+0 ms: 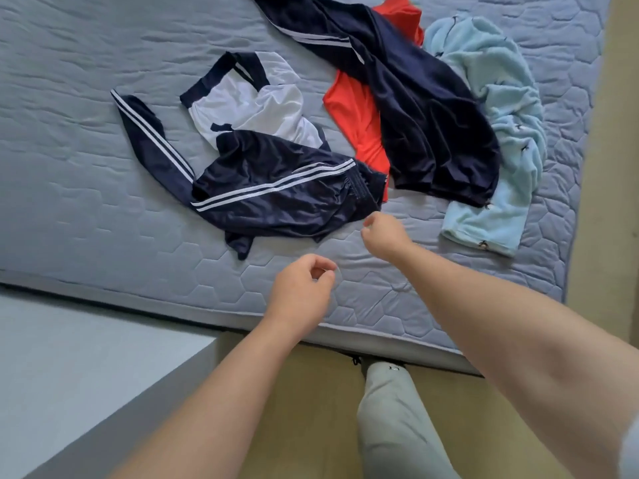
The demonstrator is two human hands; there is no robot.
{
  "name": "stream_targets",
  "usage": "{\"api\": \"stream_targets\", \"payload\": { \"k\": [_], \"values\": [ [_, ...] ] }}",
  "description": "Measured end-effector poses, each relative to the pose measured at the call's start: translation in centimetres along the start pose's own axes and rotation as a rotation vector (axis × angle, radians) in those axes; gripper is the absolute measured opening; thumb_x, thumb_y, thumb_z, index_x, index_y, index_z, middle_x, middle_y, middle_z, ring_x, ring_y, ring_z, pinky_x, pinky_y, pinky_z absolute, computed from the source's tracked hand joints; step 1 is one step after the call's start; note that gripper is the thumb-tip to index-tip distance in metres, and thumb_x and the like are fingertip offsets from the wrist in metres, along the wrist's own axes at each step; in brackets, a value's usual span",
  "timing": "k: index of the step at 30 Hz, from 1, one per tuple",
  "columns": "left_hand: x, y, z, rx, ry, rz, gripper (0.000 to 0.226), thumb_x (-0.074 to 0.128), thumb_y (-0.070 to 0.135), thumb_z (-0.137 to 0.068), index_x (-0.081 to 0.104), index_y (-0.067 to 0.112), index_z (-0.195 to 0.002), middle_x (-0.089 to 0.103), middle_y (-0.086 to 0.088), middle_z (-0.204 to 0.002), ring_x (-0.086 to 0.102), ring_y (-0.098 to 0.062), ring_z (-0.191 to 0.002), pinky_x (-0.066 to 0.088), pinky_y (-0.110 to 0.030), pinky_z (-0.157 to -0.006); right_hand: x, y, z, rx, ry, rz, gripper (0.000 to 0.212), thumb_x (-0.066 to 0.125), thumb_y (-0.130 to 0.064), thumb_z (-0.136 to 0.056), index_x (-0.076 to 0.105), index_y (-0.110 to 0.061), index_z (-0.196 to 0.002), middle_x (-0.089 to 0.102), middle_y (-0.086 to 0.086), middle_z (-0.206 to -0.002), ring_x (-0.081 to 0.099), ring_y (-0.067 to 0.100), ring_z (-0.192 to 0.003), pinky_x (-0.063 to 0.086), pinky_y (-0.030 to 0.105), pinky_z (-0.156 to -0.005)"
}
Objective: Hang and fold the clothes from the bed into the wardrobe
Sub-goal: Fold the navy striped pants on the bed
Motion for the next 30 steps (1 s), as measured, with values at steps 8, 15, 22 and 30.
{"api": "stream_targets", "payload": {
  "k": [8, 15, 22, 30],
  "values": [
    [0.0, -6.7, -7.5, -0.149, 0.028, 0.118, 0.016, 0.062, 0.021, -0.094, 0.069, 0.035, -0.091, 0.071, 0.015, -0.081, 0.070, -0.012, -0.068, 0.050, -0.026, -0.063, 4.2, 0.1, -11.3, 0.170, -0.014, -0.067, 0.043, 0.047, -0.007, -0.093, 0.046, -0.006, -0.137, 0.027, 0.017, -0.149, 0.048, 0.032, -0.125, 0.039, 0.030, -0.102],
    [0.4, -9.0, -9.4, -0.202, 0.008, 0.130, 0.018, 0.060, 0.018, -0.096, 0.068, 0.034, -0.092, 0.072, 0.010, -0.084, 0.068, -0.006, -0.063, 0.049, -0.024, -0.063, 5.8, -0.5, -15.4, 0.318, -0.008, -0.432, 0.067, 0.058, -0.013, -0.086, 0.025, -0.015, -0.144, 0.050, 0.011, -0.117, 0.051, 0.026, -0.099, 0.049, 0.037, -0.074],
    [-1.0, -7.0, -8.8, -0.163, 0.003, 0.129, 0.018, 0.057, 0.015, -0.096, 0.067, 0.030, -0.093, 0.072, 0.009, -0.083, 0.066, -0.008, -0.062, 0.051, -0.023, -0.062, 5.2, -0.7, -13.0, 0.115, -0.129, 0.075, 0.016, 0.053, -0.014, -0.094, 0.065, -0.008, -0.104, 0.063, 0.019, -0.118, 0.061, 0.037, -0.108, 0.043, 0.031, -0.080],
    [-7.6, -3.5, -0.8, -0.088, 0.048, 0.109, 0.017, 0.058, 0.016, -0.097, 0.066, 0.031, -0.093, 0.072, 0.007, -0.086, 0.065, -0.006, -0.062, 0.056, -0.030, -0.065, 3.3, -5.0, -0.7, -0.266, 0.011, 0.134, 0.008, 0.048, -0.014, -0.097, 0.045, -0.017, -0.091, 0.059, 0.014, -0.115, 0.058, 0.038, -0.105, 0.043, 0.039, -0.076]
  ]
}}
Point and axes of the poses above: each hand's wrist, its own z-axis away from the middle knuckle, its own x-axis out of the palm, y = z × x, the point moved 1 cm from there along -z, towards the middle knuckle
